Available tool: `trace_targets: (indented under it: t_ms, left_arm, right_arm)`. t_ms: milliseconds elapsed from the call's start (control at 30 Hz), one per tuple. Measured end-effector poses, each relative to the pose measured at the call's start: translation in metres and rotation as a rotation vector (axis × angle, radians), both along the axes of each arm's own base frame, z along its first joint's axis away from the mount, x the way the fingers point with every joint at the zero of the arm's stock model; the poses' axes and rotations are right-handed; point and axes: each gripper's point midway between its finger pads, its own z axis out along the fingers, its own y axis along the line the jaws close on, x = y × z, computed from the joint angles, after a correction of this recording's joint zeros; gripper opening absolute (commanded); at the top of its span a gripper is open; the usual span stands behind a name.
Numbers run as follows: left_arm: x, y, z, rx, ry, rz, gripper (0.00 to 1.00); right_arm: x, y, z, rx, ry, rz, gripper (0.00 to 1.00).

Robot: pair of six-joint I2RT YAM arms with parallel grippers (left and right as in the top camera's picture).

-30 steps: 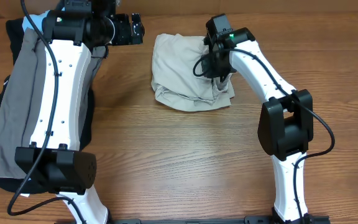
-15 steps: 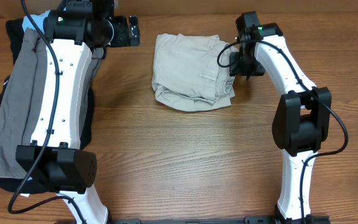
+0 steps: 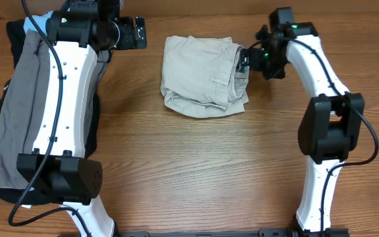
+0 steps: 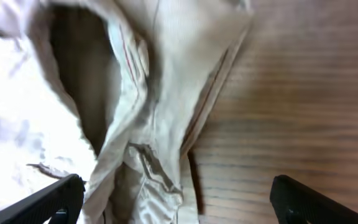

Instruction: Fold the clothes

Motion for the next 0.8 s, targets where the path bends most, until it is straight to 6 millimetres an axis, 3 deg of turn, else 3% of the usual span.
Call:
trace_targets:
  t_ms: [200, 467, 533, 600, 800]
  left_arm:
    - [0.0, 0.001, 0.0, 0.002, 0.0, 0.002, 1.0]
    - [0.0, 0.001, 0.0, 0.003, 0.0, 0.002, 1.0]
    - [0.0, 0.001, 0.0, 0.003, 0.0, 0.002, 1.0]
    - [0.0, 0.001, 0.0, 0.005, 0.0, 0.004, 1.0]
    - [0.0, 0.001, 0.0, 0.006, -0.001, 0.004, 1.0]
  right_arm:
    - [0.009, 0.019, 0.004, 0.089, -0.051, 0.051, 1.0]
    - [0.004, 0.032, -0.026, 0.11, -0.011, 0.077, 0.99]
    - [0.006, 0.033, -0.034, 0.111, -0.012, 0.076, 0.84]
    - [0.004, 0.033, -0.043, 0.112, -0.002, 0.073, 0.76]
    - [0.005, 0.039, -0.051, 0.117, -0.019, 0.088, 0.71]
